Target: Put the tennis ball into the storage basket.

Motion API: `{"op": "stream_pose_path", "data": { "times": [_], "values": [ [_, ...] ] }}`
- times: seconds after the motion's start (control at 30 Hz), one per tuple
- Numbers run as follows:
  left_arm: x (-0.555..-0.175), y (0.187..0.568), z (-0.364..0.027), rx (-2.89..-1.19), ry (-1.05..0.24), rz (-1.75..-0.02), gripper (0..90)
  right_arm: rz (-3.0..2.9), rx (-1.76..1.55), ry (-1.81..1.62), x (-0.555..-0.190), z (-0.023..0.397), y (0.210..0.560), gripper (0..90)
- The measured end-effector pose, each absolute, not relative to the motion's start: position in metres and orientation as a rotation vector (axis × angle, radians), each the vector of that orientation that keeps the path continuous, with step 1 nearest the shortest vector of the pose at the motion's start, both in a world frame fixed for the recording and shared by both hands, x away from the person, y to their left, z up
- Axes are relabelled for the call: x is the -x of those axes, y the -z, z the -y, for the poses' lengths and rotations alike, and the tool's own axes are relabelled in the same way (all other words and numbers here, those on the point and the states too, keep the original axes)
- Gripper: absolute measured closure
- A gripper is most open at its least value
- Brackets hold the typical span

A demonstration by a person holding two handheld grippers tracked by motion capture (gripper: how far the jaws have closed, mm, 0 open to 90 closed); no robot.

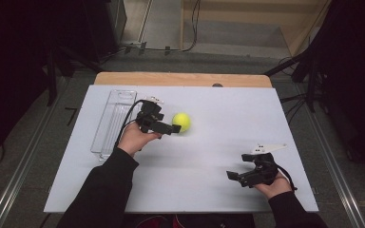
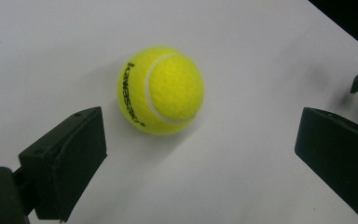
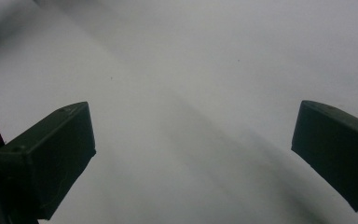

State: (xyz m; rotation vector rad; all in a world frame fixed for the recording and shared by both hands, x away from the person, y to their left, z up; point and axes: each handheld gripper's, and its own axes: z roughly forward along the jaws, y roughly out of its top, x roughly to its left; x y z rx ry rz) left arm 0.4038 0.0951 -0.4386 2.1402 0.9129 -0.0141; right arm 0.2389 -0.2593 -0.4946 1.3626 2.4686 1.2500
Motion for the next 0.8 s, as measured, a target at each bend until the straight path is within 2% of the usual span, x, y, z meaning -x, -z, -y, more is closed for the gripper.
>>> {"op": "stream_pose_path", "data": {
  "times": [0.1,0.8],
  "values": [
    [-0.407,0.437,-0.094,-2.131,0.007,-0.917,5.1,-2.468,-1.364,-1.250,-0.239,0.259,0.495,0.0],
    [-0.433,0.435,-0.069,-2.130,-0.020,-0.929,5.2,-2.472,-1.356,-1.247,-0.239,0.259,0.495,0.0]
  ]
}}
